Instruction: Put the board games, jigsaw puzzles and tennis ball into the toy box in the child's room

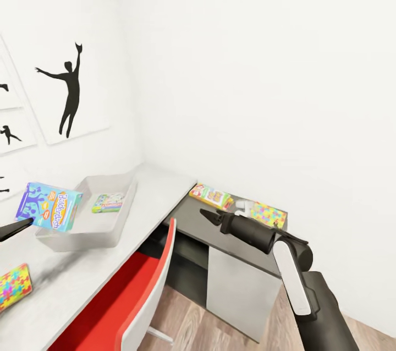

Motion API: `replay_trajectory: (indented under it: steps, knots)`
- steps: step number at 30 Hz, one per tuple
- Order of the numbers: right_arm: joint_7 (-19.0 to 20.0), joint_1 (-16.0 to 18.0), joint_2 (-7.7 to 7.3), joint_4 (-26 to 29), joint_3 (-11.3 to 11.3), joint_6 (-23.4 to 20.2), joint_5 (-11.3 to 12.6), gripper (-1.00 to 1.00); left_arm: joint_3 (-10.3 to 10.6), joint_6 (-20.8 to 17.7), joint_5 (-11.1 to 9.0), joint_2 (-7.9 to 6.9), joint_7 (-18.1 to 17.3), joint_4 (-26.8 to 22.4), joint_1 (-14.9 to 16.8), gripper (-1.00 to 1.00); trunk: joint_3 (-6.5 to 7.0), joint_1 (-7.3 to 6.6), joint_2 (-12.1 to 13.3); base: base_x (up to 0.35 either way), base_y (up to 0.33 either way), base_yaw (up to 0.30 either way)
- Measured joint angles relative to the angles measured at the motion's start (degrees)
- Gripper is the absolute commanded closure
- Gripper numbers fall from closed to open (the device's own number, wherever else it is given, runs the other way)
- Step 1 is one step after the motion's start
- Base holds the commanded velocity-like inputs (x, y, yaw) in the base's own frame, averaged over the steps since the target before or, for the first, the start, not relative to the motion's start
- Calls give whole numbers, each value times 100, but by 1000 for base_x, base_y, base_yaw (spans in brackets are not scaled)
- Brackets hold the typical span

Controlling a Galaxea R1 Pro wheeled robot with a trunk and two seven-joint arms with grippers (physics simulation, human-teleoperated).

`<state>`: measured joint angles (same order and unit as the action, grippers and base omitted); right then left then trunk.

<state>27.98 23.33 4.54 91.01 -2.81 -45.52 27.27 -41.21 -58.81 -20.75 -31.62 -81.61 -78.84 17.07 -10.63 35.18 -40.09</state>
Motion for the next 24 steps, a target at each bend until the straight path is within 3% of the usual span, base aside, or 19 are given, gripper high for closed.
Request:
replay_trajectory:
  steps: [5, 13, 19, 24]
  knots:
    - [14, 0, 1, 0, -5, 3, -1, -100, 0, 1, 5, 6, 5, 1, 0, 100, 12, 0, 0, 307, -75, 191]
    - [10, 0, 0, 1, -1, 5, -4, -100, 1, -7, 9, 15, 8, 3, 1, 100, 14, 0, 0, 281, -146, 14]
    - [15, -1, 0, 1, -4, 6, -1, -100, 8, -18, 2, 23, 5, 0, 2, 100, 14, 3, 1, 89, -25, 11]
    - [23, 0, 1, 0, -11, 7, -1, -100, 7, -16, 3, 24, 6, -1, 1, 100, 25, 2, 0, 103, -3, 176]
